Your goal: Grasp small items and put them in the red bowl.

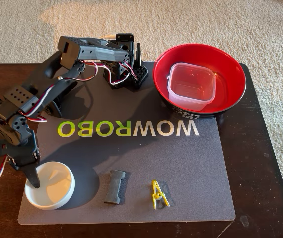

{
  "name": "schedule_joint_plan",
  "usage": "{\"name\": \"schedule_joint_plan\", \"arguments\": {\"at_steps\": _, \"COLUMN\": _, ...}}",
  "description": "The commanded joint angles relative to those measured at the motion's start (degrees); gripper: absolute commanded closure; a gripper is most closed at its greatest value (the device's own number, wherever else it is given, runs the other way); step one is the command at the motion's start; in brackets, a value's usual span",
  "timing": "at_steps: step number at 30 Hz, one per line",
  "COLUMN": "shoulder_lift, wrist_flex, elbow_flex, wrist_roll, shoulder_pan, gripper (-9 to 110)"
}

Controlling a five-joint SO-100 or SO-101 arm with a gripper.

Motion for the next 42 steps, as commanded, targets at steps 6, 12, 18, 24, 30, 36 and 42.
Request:
{"name": "schedule_joint_plan", "arguments": {"at_steps": 6, "shoulder_lift": -0.53, "wrist_flex": 0.53, "elbow_flex": -0.62, "wrist_roll": -0.26, "shoulder_pan": -2.64, "gripper": 101}}
{"name": "schedule_joint_plan", "arguments": {"at_steps": 12, "shoulder_lift": 1.32, "wrist_flex": 0.53, "elbow_flex": -0.70, "wrist_roll": -0.88, "shoulder_pan": -5.01, "gripper": 101}}
{"name": "schedule_joint_plan", "arguments": {"at_steps": 18, "shoulder_lift": 9.49, "wrist_flex": 2.02, "elbow_flex": -0.70, "wrist_roll": -3.52, "shoulder_pan": -8.44, "gripper": 101}}
{"name": "schedule_joint_plan", "arguments": {"at_steps": 24, "shoulder_lift": 22.06, "wrist_flex": 6.77, "elbow_flex": -0.53, "wrist_roll": -7.29, "shoulder_pan": -11.07, "gripper": 101}}
{"name": "schedule_joint_plan", "arguments": {"at_steps": 30, "shoulder_lift": 38.58, "wrist_flex": 14.24, "elbow_flex": 0.09, "wrist_roll": -9.14, "shoulder_pan": -17.40, "gripper": 101}}
{"name": "schedule_joint_plan", "arguments": {"at_steps": 36, "shoulder_lift": 68.29, "wrist_flex": 15.12, "elbow_flex": 17.14, "wrist_roll": -8.79, "shoulder_pan": -32.61, "gripper": 101}}
{"name": "schedule_joint_plan", "arguments": {"at_steps": 42, "shoulder_lift": 97.12, "wrist_flex": 18.19, "elbow_flex": 37.79, "wrist_roll": -6.77, "shoulder_pan": -66.71, "gripper": 102}}
